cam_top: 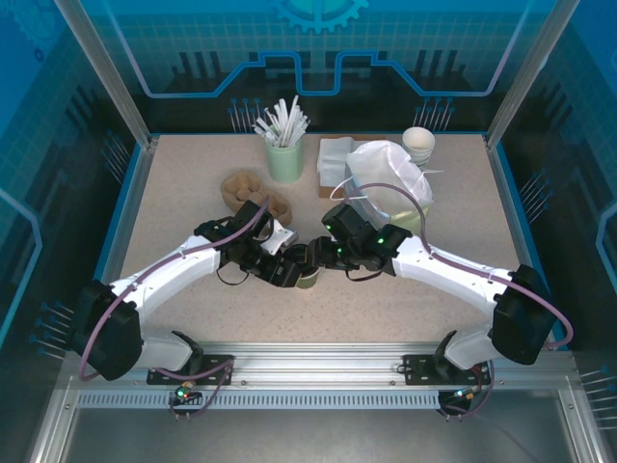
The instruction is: Pack the takeout coffee
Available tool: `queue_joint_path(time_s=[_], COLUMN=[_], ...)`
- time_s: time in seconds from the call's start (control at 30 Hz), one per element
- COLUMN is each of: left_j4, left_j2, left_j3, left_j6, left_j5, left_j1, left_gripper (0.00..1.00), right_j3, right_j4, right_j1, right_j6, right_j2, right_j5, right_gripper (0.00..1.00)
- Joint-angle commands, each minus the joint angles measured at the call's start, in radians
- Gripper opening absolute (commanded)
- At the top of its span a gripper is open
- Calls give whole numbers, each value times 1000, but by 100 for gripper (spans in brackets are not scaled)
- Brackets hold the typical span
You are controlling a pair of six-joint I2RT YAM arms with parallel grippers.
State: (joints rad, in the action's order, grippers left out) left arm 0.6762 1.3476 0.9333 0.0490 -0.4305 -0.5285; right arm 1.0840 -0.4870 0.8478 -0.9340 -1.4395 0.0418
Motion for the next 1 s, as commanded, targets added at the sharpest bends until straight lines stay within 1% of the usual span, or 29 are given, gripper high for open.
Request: queue_joint_path(time_s=[0.0, 0.13, 0.27, 0.63, 0.77, 0.9, 0.97], left_j4=[25, 38, 55, 100, 85, 31, -12], left_j2=[-4, 8, 7, -59, -92, -134, -156], left_j3=[29, 45, 46, 45, 43, 34, 19], left_j6=[-22, -26, -26, -16, 11, 69, 102], left_j5=[-19, -15, 16, 88, 69, 36, 30], left_j1=[-9, -21, -22, -19, 3, 27, 31], left_gripper=[63, 63, 63, 67, 67, 67, 71], right_j3=[34, 37, 39, 39, 34, 24, 18], right_j4=[-13, -20, -25, -44, -48, -50, -48], right_j1=[-12, -12, -12, -12, -15, -21, -23], right_j6=[11, 13, 15, 26, 28, 32, 34], right_j2=[-15, -10, 0, 21, 35, 54, 63], right_j5=[-11, -8, 2, 16, 21, 20, 17], right_gripper=[52, 53, 53, 53, 53, 54, 54])
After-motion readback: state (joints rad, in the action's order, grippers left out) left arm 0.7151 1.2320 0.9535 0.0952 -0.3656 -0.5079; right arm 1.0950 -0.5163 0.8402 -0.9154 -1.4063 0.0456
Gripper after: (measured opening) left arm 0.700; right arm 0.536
